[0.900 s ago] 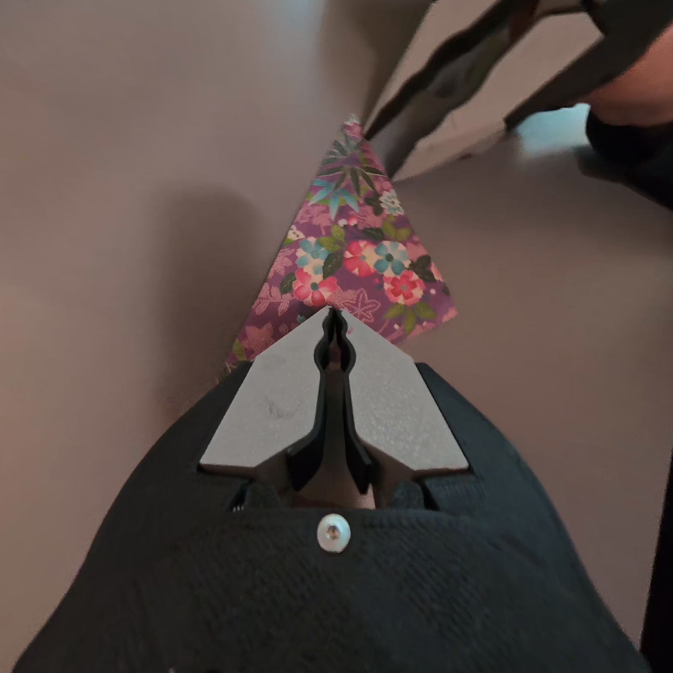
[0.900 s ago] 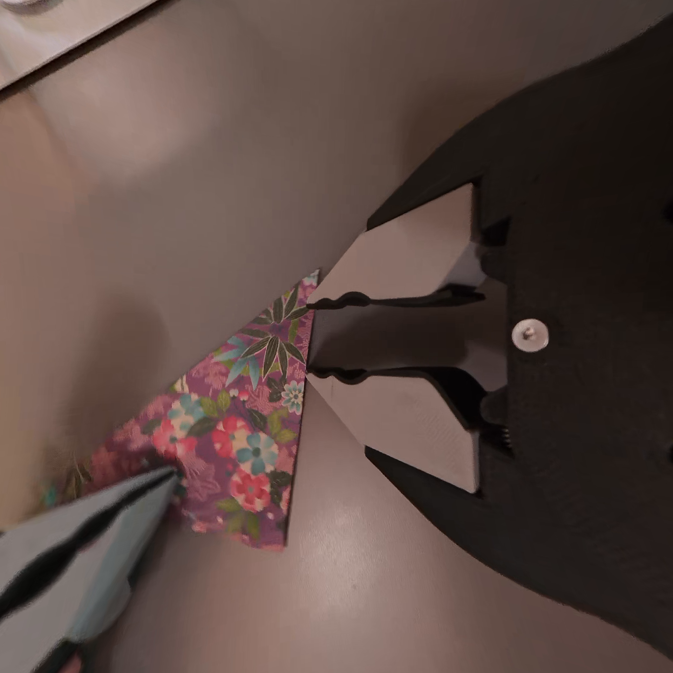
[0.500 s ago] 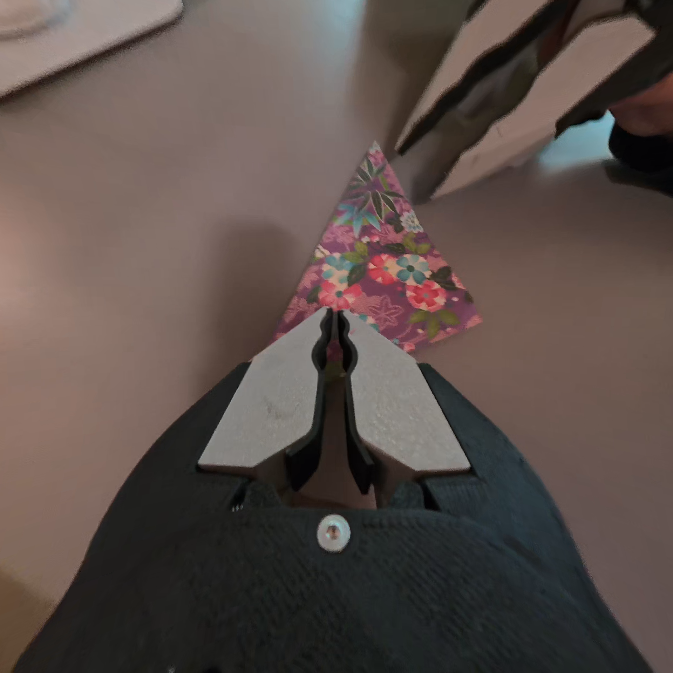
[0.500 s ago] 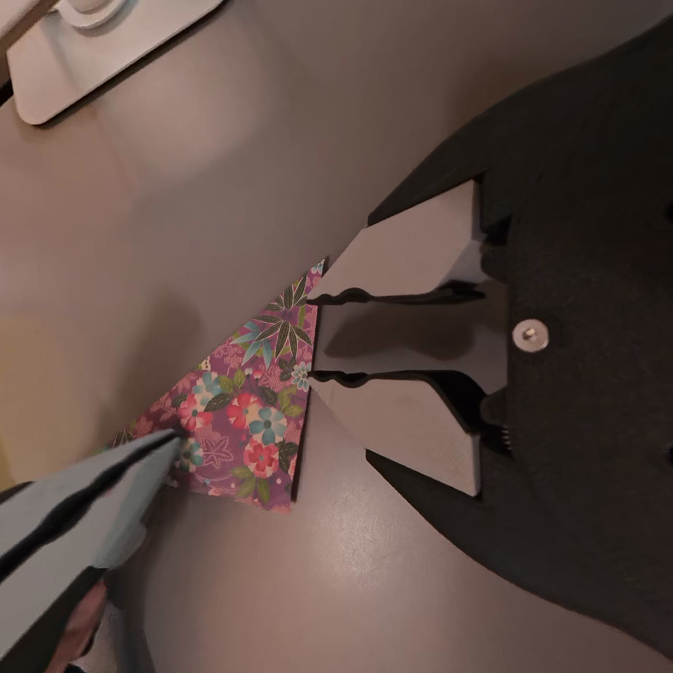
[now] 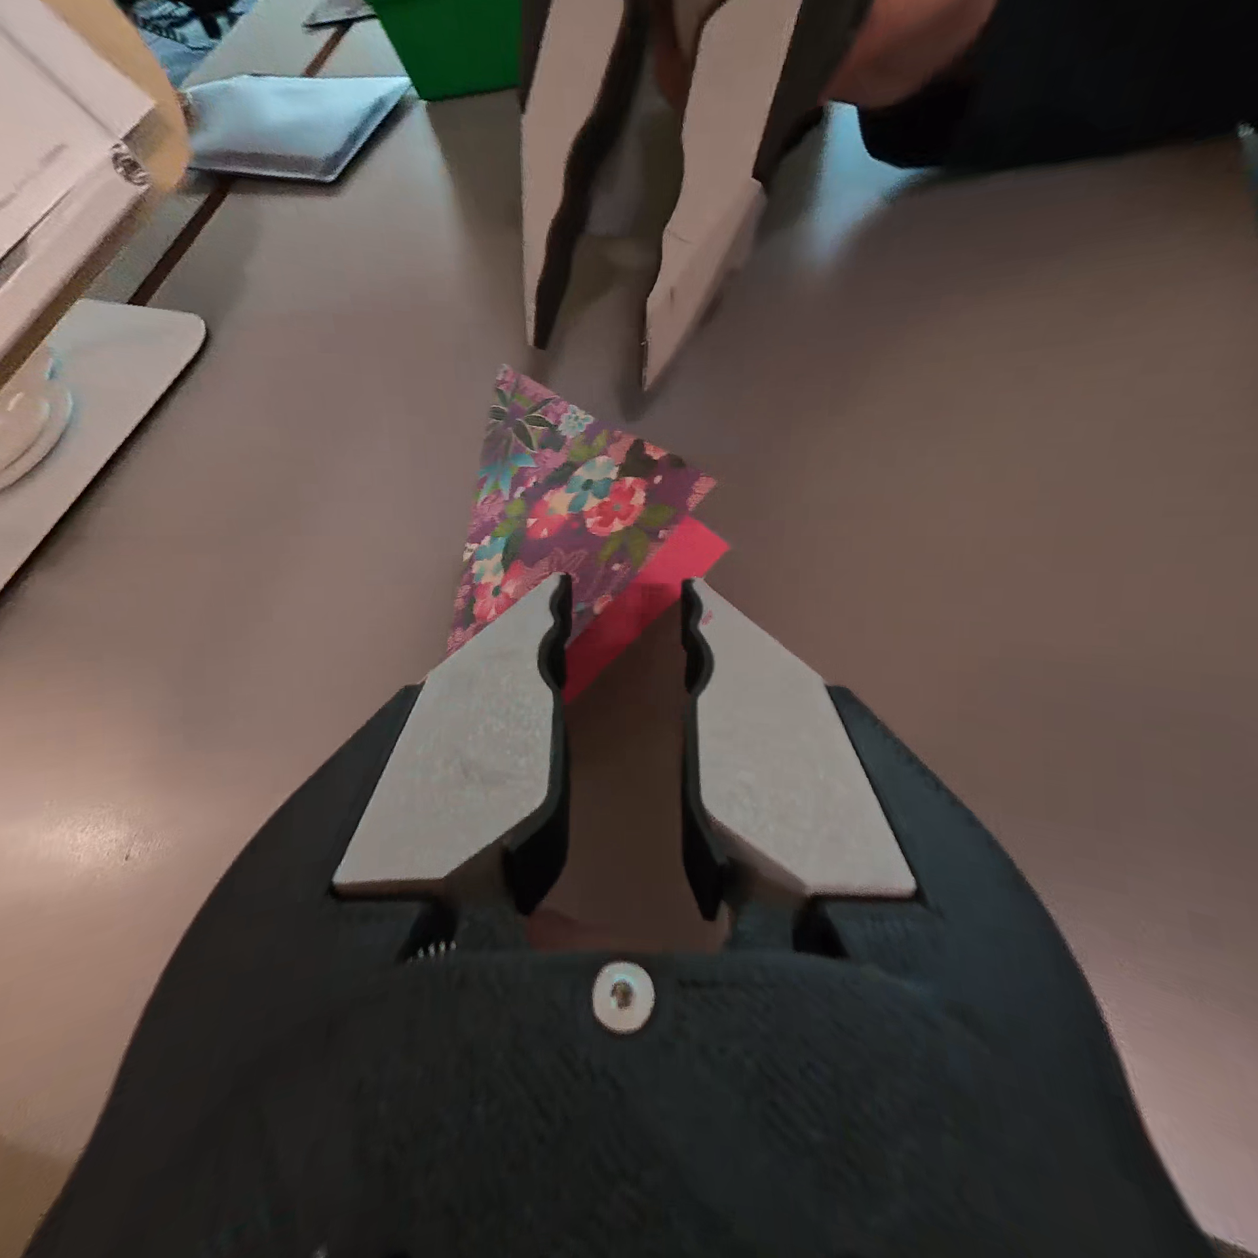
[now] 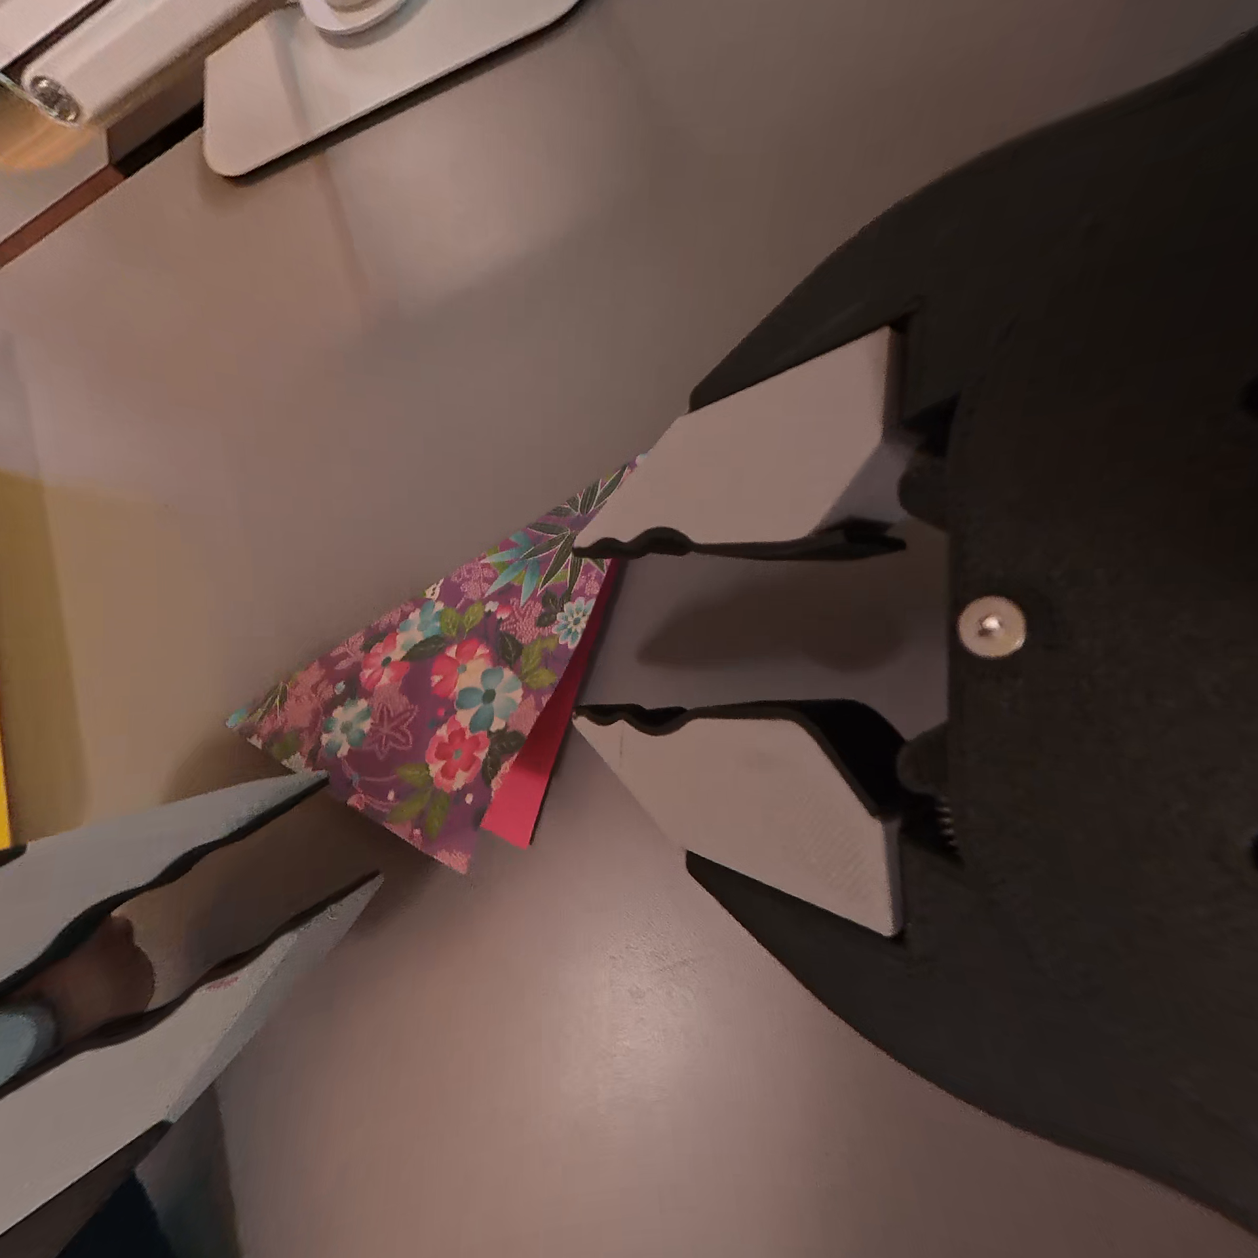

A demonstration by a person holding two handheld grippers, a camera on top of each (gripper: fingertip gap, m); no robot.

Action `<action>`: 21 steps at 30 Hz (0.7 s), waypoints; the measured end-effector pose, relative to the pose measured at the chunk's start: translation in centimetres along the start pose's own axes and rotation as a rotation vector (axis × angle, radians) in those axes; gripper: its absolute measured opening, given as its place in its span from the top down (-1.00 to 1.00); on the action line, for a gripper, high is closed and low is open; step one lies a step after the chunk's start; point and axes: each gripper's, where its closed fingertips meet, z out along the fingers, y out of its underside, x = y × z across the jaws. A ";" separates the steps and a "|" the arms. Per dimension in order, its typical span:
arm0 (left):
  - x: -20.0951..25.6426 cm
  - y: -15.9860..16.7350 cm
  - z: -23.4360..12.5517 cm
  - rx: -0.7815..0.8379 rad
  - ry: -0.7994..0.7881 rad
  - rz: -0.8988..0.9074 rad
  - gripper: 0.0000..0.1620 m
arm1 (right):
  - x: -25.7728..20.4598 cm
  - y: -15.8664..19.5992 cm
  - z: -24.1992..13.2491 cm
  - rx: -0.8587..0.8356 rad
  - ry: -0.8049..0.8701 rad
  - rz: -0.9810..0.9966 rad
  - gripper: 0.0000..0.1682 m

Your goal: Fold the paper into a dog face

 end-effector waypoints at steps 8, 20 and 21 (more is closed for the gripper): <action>-1.7 1.5 0.8 -0.074 -0.122 0.075 0.60 | -1.0 -0.6 -0.1 0.020 0.036 -0.128 0.48; -5.1 0.9 0.8 -0.062 -0.319 0.064 0.91 | -0.9 -0.8 -0.1 0.029 0.052 -0.127 0.48; -5.7 0.4 0.6 -0.034 -0.342 0.013 0.95 | -0.8 -0.8 -0.2 0.034 0.055 -0.122 0.48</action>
